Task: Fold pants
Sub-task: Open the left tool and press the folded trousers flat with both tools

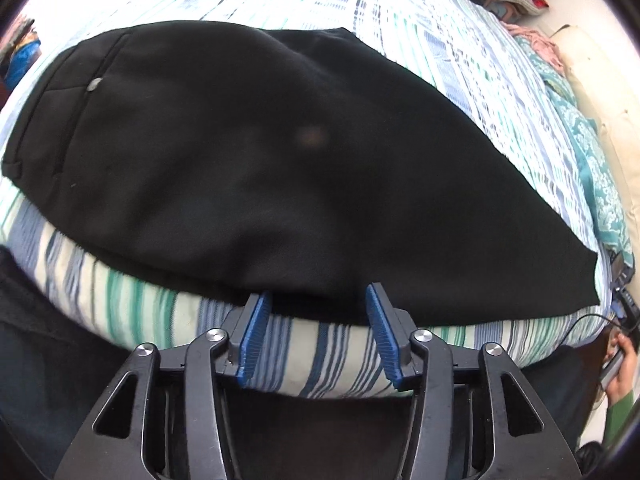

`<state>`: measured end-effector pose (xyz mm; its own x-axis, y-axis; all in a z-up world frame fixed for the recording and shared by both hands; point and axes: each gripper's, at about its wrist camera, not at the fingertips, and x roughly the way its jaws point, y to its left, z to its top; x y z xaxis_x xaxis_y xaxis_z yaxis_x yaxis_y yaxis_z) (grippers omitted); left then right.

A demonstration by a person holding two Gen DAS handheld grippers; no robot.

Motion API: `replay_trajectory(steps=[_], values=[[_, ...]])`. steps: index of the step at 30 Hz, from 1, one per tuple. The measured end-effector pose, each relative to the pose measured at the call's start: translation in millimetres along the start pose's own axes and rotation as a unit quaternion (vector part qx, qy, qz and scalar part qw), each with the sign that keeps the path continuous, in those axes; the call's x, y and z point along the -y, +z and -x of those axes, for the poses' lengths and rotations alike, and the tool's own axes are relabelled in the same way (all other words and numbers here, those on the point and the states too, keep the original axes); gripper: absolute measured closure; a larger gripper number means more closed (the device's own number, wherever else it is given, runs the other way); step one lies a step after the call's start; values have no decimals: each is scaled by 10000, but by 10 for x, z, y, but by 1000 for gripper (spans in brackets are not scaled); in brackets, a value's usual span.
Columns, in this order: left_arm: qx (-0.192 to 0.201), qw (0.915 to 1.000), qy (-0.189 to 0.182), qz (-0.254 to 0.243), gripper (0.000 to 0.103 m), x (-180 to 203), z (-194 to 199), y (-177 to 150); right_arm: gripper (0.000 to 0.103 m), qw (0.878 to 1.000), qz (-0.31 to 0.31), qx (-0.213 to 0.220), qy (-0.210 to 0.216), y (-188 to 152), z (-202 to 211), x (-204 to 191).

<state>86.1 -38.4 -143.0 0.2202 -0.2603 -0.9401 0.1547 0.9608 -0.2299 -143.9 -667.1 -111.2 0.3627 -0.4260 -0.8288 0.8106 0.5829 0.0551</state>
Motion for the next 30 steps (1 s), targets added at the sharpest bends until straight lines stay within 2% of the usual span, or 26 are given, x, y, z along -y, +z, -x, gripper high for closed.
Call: replay_trajectory(steps=[2,4,7,10,12,14,15,17,18,19,20,23,26,30], values=[[52,9999,33,162,48,-163,191,-64,30,9988,49,485,-83,-1,360,-72],[435,9984,59,349,48,-347,439,-69,17,9954,180,941,-50,-33,734,-226],[1033,9937,335,280,37,-491,652,100,10,9890,546,1323,386,-193,1142,-636],[1254,9913,390,-130,36,-385,558,373,8,9815,1094,987,1226,-406,1179,-1298],[1309,9894,339,-527,36,-232,389,484,8,9711,1432,543,1828,-617,1054,-1810],[1355,9851,390,-987,36,-23,212,517,8,9599,1737,229,2190,-869,912,-2306],[1287,9832,485,-1203,37,55,111,527,8,9544,1841,97,2346,-1003,840,-2525],[913,9814,734,-1524,37,228,-117,396,8,9429,2033,-155,2635,-1261,736,-2919],[759,9812,823,-1572,37,225,-190,315,8,9379,2151,-277,2707,-1398,686,-3081],[764,9810,853,-1568,35,172,-208,200,8,9340,2283,-386,2721,-1544,639,-3204],[871,9811,797,-1533,31,102,-192,73,8,9310,2405,-496,2701,-1670,598,-3300],[947,9774,822,-1701,30,40,-138,-105,8,9251,2730,-825,2506,-2011,457,-3401],[902,9788,830,-1638,29,92,-199,17,7,9226,3009,-640,2326,-2167,453,-3392],[899,9779,887,-1668,27,110,-254,62,0,9231,2947,-718,2363,-2168,401,-3411]])
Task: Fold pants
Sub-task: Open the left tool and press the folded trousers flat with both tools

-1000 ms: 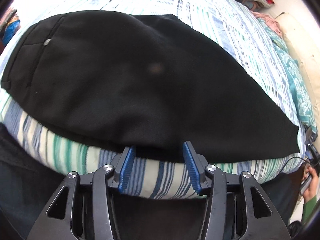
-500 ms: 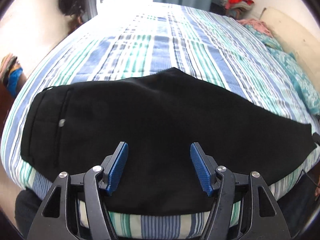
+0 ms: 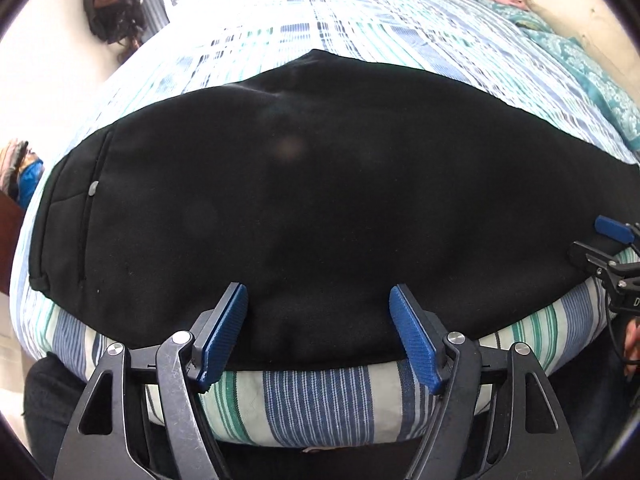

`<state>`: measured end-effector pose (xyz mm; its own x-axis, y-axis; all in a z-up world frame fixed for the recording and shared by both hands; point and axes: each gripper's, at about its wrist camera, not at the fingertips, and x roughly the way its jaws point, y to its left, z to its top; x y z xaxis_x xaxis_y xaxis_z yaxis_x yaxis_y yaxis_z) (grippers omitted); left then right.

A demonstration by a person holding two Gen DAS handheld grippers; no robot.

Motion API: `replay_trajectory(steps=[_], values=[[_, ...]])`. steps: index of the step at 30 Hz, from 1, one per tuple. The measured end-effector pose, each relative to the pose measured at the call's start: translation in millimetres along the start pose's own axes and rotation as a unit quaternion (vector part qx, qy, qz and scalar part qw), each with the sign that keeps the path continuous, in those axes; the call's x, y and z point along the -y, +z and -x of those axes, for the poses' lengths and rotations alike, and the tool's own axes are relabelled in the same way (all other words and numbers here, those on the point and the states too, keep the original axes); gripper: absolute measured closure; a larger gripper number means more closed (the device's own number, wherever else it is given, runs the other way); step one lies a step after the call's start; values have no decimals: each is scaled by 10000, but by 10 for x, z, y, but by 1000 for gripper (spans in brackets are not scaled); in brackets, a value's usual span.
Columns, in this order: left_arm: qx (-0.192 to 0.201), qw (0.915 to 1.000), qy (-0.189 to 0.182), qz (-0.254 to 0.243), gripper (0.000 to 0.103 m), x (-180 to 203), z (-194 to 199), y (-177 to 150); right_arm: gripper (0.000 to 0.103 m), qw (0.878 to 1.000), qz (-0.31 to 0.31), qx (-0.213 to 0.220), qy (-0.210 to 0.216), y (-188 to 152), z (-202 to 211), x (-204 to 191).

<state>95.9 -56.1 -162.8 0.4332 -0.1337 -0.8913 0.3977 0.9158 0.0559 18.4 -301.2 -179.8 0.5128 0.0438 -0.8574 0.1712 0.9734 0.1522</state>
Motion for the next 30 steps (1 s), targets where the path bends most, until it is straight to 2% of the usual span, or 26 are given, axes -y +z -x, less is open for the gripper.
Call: replay_trajectory(steps=[4,11,20,30], values=[[26,10000,24,-3,24,25,-4,-24,0,9998,7,179,-61,-57,-4,-13],[63,9999,88,-12,19,28,-35,-28,0,9998,46,196,-78,-73,-6,-8],[-38,9999,115,18,14,27,-64,8,0,9999,38,-3,-102,10,-63,-17],[-88,9998,115,116,14,10,-47,0,0,9993,-75,-258,-260,78,-106,-32]])
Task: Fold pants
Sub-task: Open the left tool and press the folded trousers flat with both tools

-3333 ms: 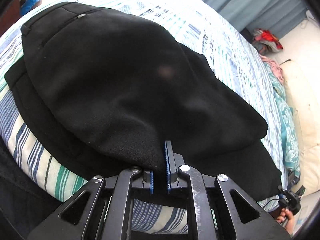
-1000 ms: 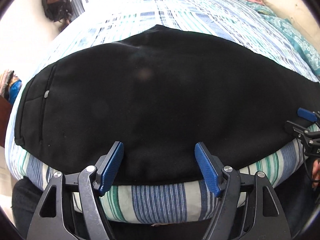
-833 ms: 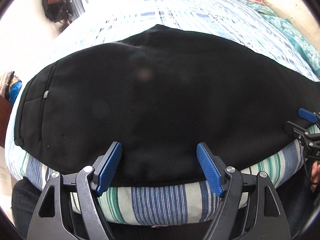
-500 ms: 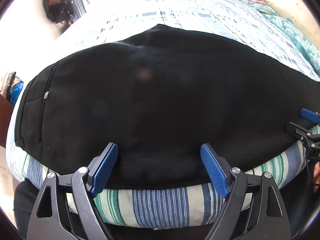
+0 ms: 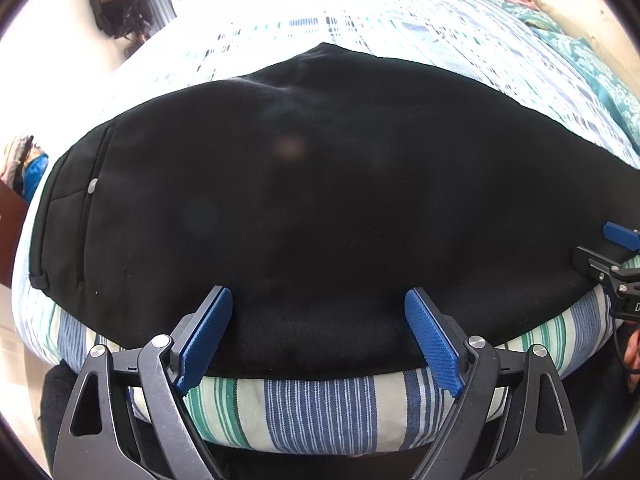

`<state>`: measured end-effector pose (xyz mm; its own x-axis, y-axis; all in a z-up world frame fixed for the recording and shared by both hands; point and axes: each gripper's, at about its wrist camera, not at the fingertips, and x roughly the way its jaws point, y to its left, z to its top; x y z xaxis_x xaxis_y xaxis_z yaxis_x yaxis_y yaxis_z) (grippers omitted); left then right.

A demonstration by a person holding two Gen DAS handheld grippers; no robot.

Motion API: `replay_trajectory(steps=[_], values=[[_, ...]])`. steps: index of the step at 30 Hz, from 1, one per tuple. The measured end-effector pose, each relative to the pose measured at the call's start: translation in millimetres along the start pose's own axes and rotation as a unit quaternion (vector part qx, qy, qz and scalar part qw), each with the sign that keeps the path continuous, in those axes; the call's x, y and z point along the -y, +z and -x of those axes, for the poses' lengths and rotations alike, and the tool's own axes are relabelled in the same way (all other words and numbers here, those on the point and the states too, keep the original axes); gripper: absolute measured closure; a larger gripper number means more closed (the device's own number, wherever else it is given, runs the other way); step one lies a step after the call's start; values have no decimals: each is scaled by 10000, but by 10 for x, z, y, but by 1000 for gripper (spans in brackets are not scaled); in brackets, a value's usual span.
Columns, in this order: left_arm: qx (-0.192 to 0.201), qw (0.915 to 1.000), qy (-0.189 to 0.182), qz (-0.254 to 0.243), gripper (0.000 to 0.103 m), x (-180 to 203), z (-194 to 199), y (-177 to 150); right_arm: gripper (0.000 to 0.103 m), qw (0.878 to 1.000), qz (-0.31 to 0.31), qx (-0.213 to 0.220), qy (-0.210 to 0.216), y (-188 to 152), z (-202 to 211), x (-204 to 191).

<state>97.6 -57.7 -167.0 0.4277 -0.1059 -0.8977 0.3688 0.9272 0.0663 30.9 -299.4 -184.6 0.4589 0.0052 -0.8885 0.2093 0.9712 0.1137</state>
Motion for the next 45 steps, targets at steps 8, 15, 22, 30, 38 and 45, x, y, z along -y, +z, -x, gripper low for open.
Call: replay_trajectory(steps=[8,15,22,30,38,45], values=[[-187,9997,-38,132,14,-23,54,18,0,9999,-87,64,-91,-13,1,-18],[574,9945,-468,738,18,-325,482,255,0,10000,-49,-44,-59,21,14,-16],[-185,9906,827,1074,13,-1035,-372,632,0,9983,-513,144,216,45,219,190],[447,9850,526,1583,6,-1069,6,306,0,9954,-685,666,-2,-73,395,872],[345,9902,591,1218,6,-836,-18,105,2,9980,-474,42,-422,129,253,1894],[260,9882,488,1430,6,-901,22,77,15,9576,-2557,751,-1097,-13,1021,3818]])
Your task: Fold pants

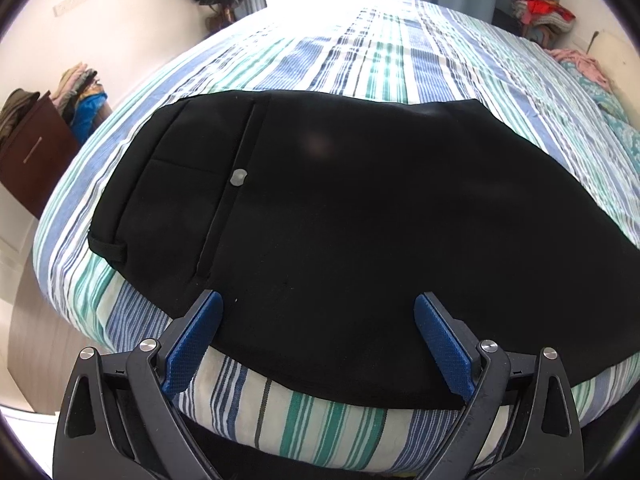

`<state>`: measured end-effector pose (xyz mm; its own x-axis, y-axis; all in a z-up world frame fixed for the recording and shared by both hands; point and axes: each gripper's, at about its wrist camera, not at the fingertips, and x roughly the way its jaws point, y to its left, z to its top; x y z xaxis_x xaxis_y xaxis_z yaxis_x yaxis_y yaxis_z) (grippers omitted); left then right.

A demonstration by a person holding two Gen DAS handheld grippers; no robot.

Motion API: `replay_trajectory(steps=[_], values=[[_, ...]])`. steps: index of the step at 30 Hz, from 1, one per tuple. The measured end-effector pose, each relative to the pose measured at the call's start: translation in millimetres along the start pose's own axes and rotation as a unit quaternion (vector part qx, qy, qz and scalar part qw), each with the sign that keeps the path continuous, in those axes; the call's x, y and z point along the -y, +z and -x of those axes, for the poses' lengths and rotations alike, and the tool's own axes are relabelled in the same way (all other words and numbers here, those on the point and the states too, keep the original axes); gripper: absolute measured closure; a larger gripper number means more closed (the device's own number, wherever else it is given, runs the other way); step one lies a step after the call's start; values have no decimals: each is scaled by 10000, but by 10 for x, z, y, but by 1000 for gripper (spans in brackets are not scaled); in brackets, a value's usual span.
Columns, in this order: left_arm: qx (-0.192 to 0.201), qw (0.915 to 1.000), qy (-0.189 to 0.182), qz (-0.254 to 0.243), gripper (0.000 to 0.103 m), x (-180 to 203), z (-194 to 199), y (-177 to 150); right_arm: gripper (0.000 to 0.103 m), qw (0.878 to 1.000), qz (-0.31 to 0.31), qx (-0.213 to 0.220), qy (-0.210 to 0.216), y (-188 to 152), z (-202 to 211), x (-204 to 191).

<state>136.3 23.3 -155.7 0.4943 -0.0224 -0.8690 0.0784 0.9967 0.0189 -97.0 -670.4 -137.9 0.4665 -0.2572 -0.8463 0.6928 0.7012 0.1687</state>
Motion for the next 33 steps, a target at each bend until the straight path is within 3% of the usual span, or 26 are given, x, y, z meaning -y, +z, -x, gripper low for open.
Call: replay_trajectory(steps=[2,5,6,9,14,15,17,18,19,20,21,24,28,31,33], values=[[-19,10000,9,43,6,-7,-7,24,14,9970,-755,32,154,93,55,449],[-42,10000,33,63,6,-5,-7,34,20,9860,-1442,-426,720,81,-118,831],[-51,10000,46,52,6,-2,-5,35,25,9842,-1457,-481,888,60,-158,854],[-65,9999,77,16,6,1,2,39,26,9808,-1326,-370,1380,-4,-171,774],[-86,9999,119,-4,6,-8,-13,43,29,9806,-1265,-742,1303,22,-377,658],[-85,9999,118,5,6,-14,-12,40,39,9776,-1229,-832,1490,17,-399,620],[-71,9999,112,26,6,-26,-13,33,43,9701,-1091,-1234,1782,29,-497,557],[-66,9999,111,34,6,-27,-18,27,51,9690,-938,-1433,1778,6,-519,505],[-60,9999,117,36,6,-24,-24,23,63,9682,-859,-1573,1743,-7,-540,466],[-56,9999,131,32,6,-18,-30,24,69,9669,-902,-1660,1718,-10,-551,456],[-53,9999,136,31,6,-13,-32,23,87,9622,-1031,-1718,1843,-11,-581,455],[-41,10000,52,63,6,-20,-14,31,91,9564,-1255,-1507,2162,15,-504,360],[-6,9997,-103,208,6,-49,9,30,91,9298,-1375,-1005,3262,43,-88,-12],[53,9996,-150,229,6,-20,-8,13,91,8972,-1245,-882,4145,-21,234,-570],[66,9998,-107,151,6,21,-28,-7,91,8834,-1009,-969,4473,-133,368,-1070]])
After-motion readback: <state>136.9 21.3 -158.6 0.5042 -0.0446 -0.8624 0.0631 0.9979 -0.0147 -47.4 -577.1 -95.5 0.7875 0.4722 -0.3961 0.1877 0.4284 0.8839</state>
